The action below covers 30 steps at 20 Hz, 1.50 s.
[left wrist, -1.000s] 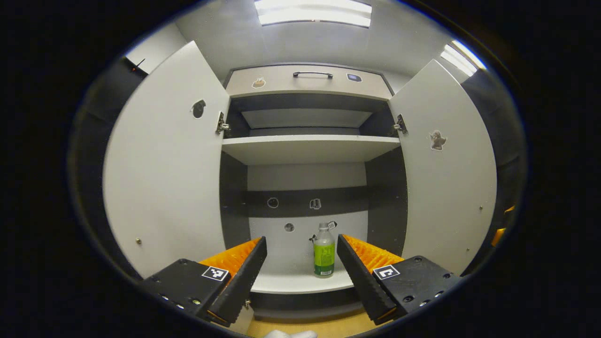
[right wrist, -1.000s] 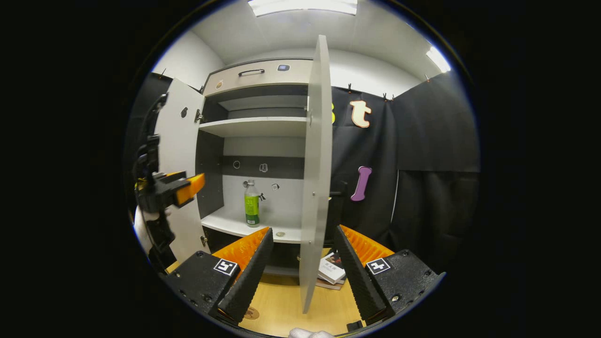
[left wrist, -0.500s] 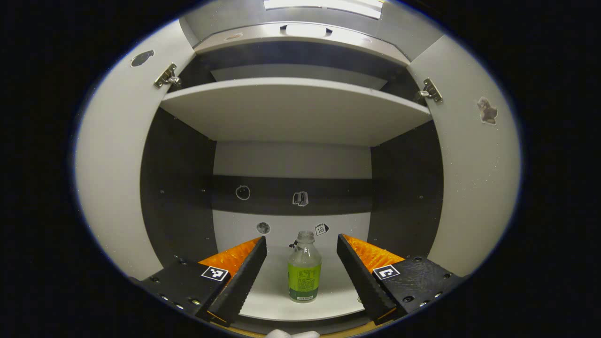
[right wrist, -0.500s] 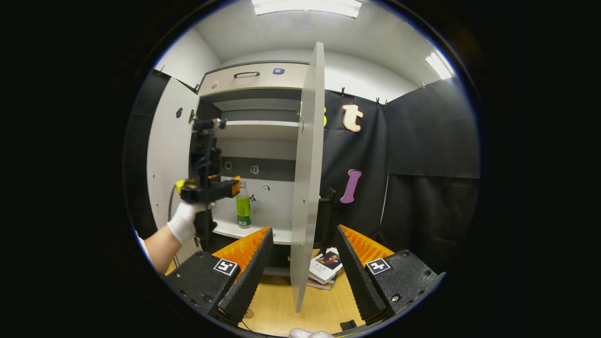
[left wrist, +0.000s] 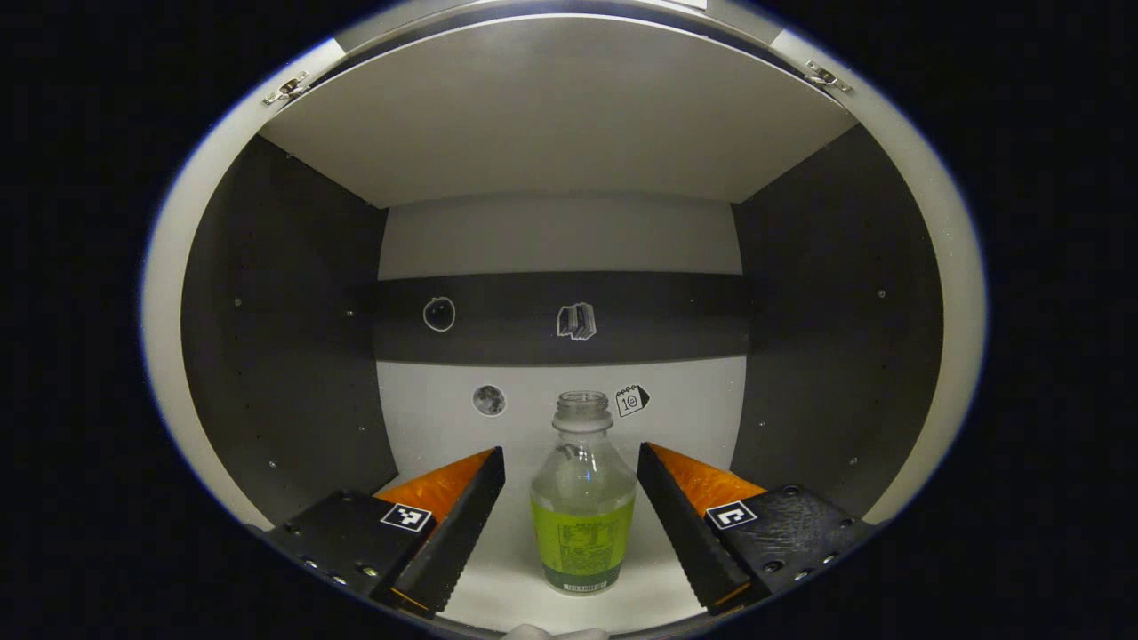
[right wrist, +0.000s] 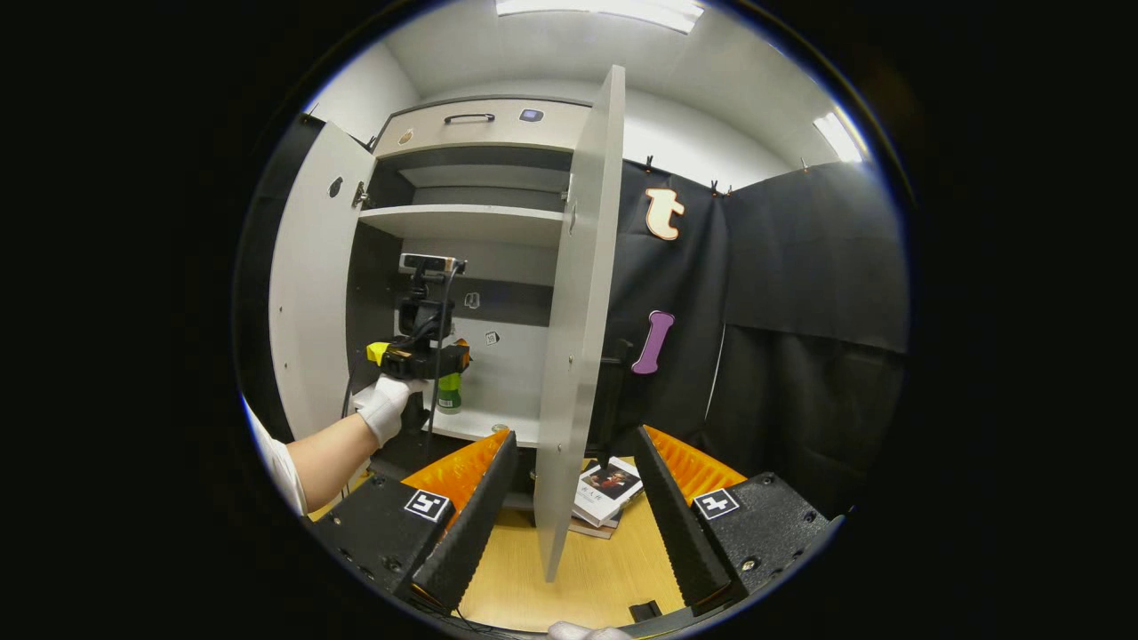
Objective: Grasp the bottle in the cabinet with the left hand and place it on the coaster, then close the right door with the right hand and the left door with the left hand.
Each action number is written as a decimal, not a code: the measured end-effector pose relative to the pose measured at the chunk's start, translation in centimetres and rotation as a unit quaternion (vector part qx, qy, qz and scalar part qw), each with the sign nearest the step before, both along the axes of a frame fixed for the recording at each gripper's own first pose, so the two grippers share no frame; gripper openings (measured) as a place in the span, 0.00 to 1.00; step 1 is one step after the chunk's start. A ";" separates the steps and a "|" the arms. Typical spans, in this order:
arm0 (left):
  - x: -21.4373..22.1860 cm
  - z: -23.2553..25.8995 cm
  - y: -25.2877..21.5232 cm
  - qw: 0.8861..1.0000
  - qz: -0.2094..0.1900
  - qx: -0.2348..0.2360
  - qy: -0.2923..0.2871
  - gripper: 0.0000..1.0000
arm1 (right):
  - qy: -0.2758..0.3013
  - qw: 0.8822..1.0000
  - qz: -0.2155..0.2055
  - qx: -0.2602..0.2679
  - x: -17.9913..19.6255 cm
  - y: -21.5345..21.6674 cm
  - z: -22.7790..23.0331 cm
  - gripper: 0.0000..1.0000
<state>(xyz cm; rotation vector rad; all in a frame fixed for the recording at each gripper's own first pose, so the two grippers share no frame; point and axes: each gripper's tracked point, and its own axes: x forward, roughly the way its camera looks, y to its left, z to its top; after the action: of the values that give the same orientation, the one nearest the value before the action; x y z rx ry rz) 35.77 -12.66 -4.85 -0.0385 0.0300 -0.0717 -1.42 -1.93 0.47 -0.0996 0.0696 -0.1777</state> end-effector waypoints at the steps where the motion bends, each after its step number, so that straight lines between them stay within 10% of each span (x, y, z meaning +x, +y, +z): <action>1: 0.3 -0.4 -0.5 1.000 -0.008 -0.004 0.003 0.96 | 0.001 1.000 -0.002 -0.002 0.0 -0.1 -0.1 0.82; 7: 0.2 -1.3 -0.2 1.000 -0.009 0.006 0.016 0.73 | -0.009 1.000 -0.003 0.001 -0.8 -0.4 0.4 0.82; 19: -14.4 4.8 1.3 0.997 -0.064 -0.009 -0.051 0.71 | -0.005 0.999 0.031 0.016 -1.7 -0.1 -0.8 0.82; 30: -26.2 -5.0 2.5 0.994 -0.103 -0.025 -0.013 0.71 | 0.010 0.999 0.039 0.012 -1.5 -1.1 -2.2 0.82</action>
<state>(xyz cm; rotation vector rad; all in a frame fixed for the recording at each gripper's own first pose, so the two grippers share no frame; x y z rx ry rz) 9.54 -10.19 -9.84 -0.0845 0.0065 -0.2787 -2.96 -3.01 -1.75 -0.0806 0.0866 -0.0983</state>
